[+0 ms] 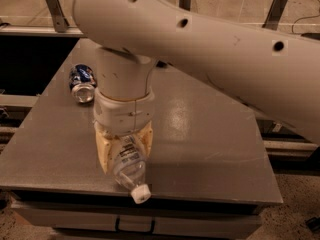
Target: Place blue plastic bottle upright
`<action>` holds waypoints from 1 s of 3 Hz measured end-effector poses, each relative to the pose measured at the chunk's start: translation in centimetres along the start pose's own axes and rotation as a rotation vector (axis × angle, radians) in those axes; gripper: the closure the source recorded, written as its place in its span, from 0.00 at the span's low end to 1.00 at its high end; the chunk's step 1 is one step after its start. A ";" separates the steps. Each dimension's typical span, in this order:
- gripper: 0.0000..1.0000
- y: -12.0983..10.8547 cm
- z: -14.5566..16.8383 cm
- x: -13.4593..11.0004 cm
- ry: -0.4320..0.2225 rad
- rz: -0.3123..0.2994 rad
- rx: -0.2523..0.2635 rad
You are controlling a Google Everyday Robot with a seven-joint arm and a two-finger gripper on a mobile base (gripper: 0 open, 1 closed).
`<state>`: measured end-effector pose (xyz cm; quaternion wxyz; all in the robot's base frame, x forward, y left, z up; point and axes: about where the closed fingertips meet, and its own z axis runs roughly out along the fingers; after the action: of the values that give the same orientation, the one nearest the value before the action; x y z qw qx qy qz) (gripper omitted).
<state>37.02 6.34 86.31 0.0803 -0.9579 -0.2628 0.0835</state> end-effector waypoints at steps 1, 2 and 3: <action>1.00 -0.7 -3.9 2.7 0.119 0.029 -0.040; 1.00 -0.2 -9.6 6.3 0.262 0.142 0.002; 1.00 -1.1 -13.2 7.2 0.355 0.148 0.054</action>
Offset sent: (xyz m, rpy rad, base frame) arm 0.1379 0.0187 0.1706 0.2058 -0.2983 -0.4075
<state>45.24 9.55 98.54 0.1447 -0.9717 -0.1711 -0.0743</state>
